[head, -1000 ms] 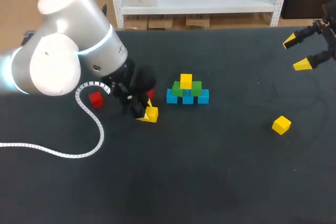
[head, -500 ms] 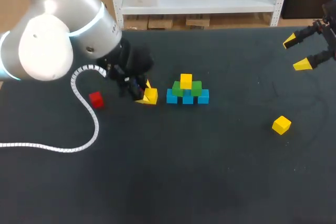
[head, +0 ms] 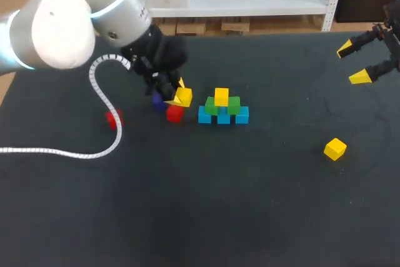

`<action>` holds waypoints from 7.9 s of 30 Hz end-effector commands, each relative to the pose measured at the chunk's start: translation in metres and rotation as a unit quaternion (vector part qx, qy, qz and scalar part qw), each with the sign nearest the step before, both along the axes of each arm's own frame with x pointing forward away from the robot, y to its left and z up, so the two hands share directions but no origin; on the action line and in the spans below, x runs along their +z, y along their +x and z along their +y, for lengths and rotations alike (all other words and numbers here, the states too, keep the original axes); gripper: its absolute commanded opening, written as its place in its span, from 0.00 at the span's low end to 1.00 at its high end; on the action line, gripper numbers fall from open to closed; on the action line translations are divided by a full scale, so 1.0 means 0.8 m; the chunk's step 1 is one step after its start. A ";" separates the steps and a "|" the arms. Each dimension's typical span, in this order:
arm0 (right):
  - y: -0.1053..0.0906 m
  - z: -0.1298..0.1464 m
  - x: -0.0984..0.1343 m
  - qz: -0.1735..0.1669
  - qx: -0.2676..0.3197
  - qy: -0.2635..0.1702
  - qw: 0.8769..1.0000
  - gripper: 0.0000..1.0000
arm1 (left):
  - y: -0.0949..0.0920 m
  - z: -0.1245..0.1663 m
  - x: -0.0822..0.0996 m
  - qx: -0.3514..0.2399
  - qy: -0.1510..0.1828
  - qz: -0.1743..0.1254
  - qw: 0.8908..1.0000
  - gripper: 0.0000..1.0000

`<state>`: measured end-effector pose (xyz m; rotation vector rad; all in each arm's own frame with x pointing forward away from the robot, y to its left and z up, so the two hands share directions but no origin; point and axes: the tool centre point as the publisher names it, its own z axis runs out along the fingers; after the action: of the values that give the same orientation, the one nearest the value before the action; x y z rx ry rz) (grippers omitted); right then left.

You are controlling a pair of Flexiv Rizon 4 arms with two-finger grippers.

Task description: Place the blue cubes, place green cubes on the blue cubes, place the yellow cubes on the green cubes, then place the red cubes on the yellow cubes, and place purple cube on the red cubes.

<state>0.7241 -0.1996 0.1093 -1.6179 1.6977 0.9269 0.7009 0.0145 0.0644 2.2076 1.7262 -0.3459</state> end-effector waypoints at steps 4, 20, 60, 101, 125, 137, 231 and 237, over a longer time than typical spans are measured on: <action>0.001 0.000 0.000 0.000 0.000 0.000 1.000 1.00 | 0.017 -0.015 -0.004 -0.017 0.008 0.031 0.999 0.00; 0.001 0.000 0.000 0.000 0.000 0.000 1.000 1.00 | 0.016 -0.032 -0.005 0.004 -0.014 0.062 0.998 0.00; 0.001 0.000 0.000 0.000 0.000 0.000 1.000 1.00 | 0.022 -0.062 -0.017 -0.007 -0.009 0.066 0.998 0.00; 0.001 0.000 0.000 0.000 0.000 0.000 1.000 1.00 | 0.021 -0.062 -0.019 0.001 -0.012 0.063 0.998 0.00; 0.001 0.000 0.000 0.000 0.000 0.000 1.000 1.00 | 0.022 -0.063 -0.017 0.005 -0.002 0.062 0.998 0.00; 0.001 0.000 0.000 0.000 0.000 0.000 1.000 1.00 | 0.025 -0.065 -0.019 0.002 0.000 0.062 0.998 0.00; 0.001 0.000 0.000 0.000 0.000 0.000 1.000 1.00 | 0.025 -0.043 -0.021 -0.016 0.015 0.066 0.998 0.00; 0.001 0.000 0.000 0.000 0.000 0.000 1.000 1.00 | 0.024 -0.042 -0.021 -0.015 0.014 0.069 0.997 0.00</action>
<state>0.7241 -0.1996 0.1093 -1.6179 1.6977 0.9269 0.7185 -0.0193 0.0477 2.2770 1.7799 -0.4922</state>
